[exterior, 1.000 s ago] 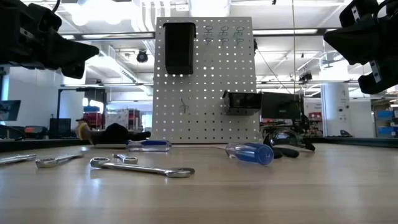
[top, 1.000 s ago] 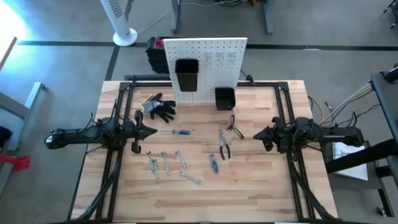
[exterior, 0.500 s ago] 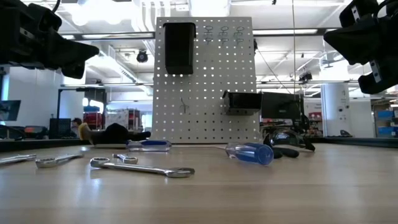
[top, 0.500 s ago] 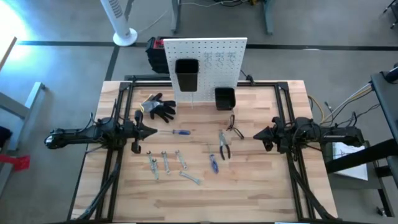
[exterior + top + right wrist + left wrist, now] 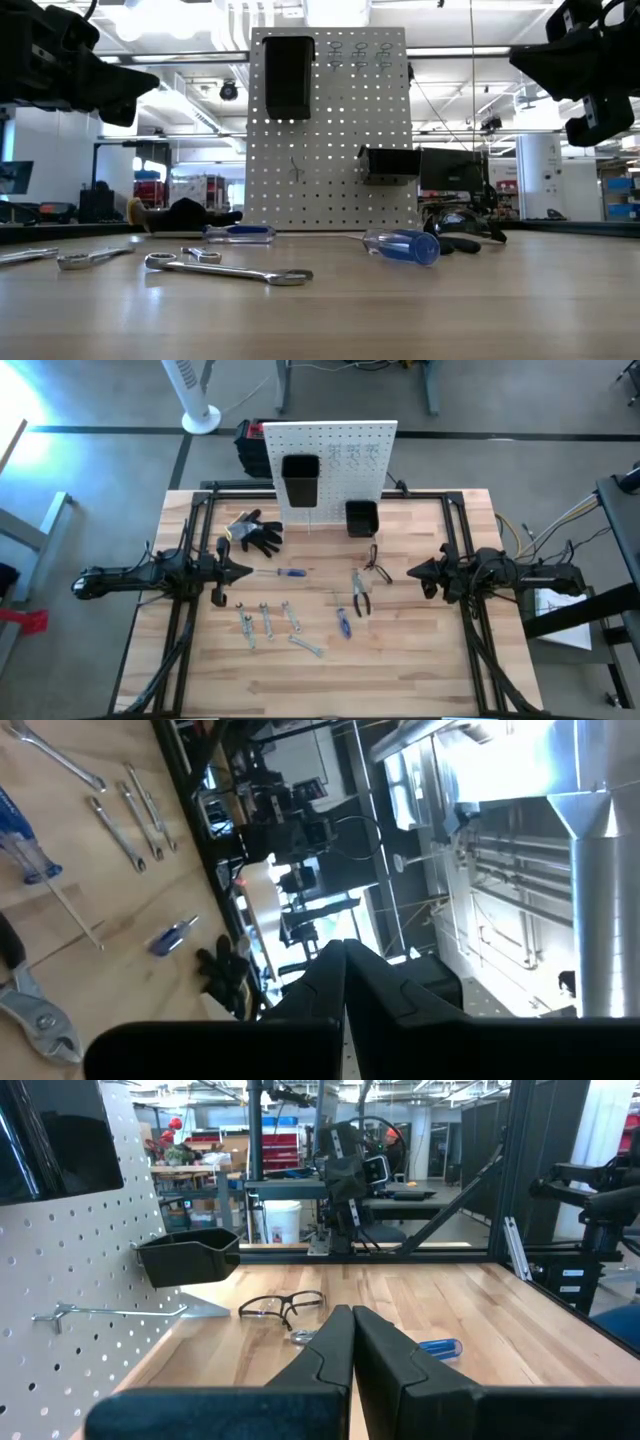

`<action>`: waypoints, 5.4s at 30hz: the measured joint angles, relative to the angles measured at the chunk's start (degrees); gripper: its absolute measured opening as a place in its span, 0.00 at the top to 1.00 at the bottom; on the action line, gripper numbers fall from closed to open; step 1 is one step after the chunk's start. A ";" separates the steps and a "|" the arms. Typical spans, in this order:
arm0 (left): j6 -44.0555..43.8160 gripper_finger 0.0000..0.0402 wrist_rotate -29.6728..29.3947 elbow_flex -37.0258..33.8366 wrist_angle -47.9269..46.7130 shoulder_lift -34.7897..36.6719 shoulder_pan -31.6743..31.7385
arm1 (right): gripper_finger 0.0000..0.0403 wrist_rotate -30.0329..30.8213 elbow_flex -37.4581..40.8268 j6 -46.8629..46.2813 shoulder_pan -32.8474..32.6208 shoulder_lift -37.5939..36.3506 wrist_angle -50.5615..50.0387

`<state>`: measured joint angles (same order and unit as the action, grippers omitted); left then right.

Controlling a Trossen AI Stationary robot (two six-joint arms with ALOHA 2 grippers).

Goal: Hang tools onto peg board
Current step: Put the black safety glass into the top black bin on the peg board

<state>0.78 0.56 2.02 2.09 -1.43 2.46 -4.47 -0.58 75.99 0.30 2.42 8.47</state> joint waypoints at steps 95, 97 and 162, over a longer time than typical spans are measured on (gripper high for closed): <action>-16.22 1.00 -1.78 0.01 13.74 -1.99 0.07 | 1.00 -9.27 0.02 -90.84 0.11 1.92 21.79; -15.50 1.00 -3.14 0.09 14.53 -3.69 0.07 | 1.00 -5.41 0.02 -98.86 0.13 1.88 22.54; -5.38 0.64 -12.20 23.44 -10.19 -53.15 -0.17 | 0.65 14.64 -32.45 -113.89 4.98 73.97 -21.14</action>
<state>-4.60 -11.64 25.45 -8.10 -54.57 2.28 10.17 -33.03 -37.90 5.28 76.38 -12.67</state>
